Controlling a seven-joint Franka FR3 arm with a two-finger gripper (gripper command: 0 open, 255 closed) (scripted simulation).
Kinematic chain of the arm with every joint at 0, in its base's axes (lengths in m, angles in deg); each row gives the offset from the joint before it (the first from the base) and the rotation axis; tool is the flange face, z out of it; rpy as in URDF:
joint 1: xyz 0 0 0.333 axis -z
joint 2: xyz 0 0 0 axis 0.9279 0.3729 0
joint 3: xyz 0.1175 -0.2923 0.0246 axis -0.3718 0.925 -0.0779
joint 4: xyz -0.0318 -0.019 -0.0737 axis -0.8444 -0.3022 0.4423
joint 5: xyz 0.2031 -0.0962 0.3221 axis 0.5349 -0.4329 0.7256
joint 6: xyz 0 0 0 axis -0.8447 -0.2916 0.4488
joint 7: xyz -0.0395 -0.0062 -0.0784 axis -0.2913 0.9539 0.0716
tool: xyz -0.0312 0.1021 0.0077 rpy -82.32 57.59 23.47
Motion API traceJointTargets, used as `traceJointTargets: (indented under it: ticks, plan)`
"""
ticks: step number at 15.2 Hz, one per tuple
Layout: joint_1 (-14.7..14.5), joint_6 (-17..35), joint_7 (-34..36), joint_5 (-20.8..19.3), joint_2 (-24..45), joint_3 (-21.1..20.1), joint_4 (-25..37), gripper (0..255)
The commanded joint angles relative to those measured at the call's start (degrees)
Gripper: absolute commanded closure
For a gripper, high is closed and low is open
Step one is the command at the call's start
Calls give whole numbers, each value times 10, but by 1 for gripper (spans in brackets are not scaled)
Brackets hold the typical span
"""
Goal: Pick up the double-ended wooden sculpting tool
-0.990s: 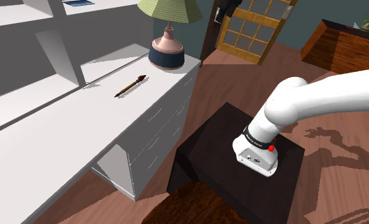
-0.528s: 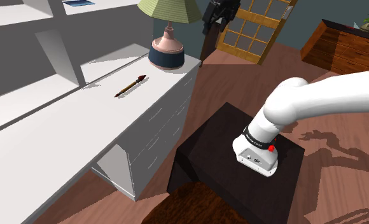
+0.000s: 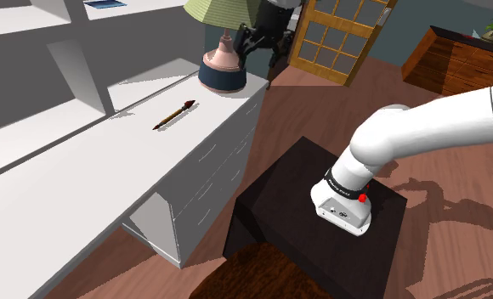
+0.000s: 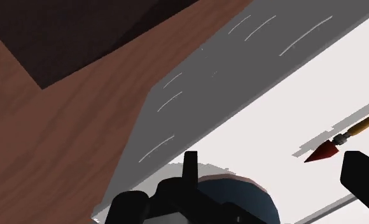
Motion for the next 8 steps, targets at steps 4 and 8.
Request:
traceJointTargets:
  ticks: [4,8]
  plan:
    - [35,59,163,35,74,-85,16,0]
    - [76,106,297,40,153,-157,51,0]
